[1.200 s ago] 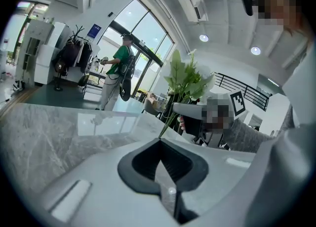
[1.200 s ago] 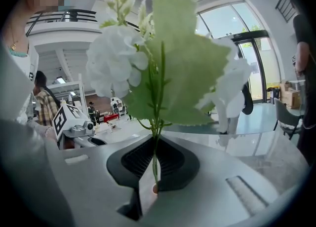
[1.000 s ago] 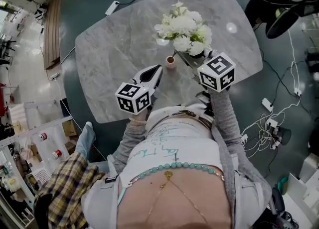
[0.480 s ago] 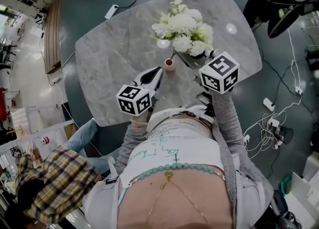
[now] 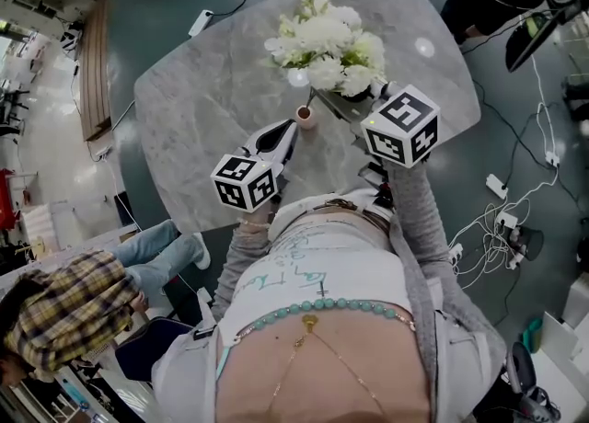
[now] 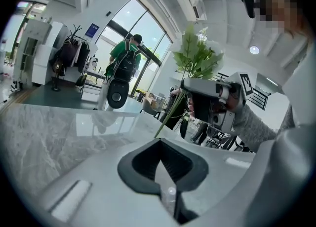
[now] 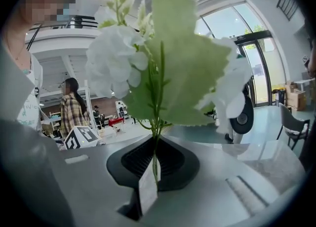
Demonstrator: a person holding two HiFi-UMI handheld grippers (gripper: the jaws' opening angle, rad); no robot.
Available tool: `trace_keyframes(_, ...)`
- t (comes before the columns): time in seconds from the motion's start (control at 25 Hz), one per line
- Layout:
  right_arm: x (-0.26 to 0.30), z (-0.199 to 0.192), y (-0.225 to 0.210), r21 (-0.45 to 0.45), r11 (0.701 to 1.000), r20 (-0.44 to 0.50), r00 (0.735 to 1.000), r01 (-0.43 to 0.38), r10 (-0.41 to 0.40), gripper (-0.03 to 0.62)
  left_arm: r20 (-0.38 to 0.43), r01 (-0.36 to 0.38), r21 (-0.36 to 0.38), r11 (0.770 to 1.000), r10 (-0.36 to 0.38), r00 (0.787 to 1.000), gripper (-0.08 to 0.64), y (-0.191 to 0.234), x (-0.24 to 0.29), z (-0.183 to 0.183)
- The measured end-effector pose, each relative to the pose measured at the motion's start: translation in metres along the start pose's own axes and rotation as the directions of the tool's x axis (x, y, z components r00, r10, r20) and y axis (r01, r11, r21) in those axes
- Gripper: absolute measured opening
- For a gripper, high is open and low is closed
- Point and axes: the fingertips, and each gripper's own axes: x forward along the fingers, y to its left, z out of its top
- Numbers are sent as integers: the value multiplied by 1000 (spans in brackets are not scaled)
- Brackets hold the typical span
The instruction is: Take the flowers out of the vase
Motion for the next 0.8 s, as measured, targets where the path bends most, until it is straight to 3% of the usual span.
trace_keyframes(0.8,-3,2,3,1,999,-2,999,-39,39,40,17,-18,-24,1000,19,1000,0,-6,4,-2)
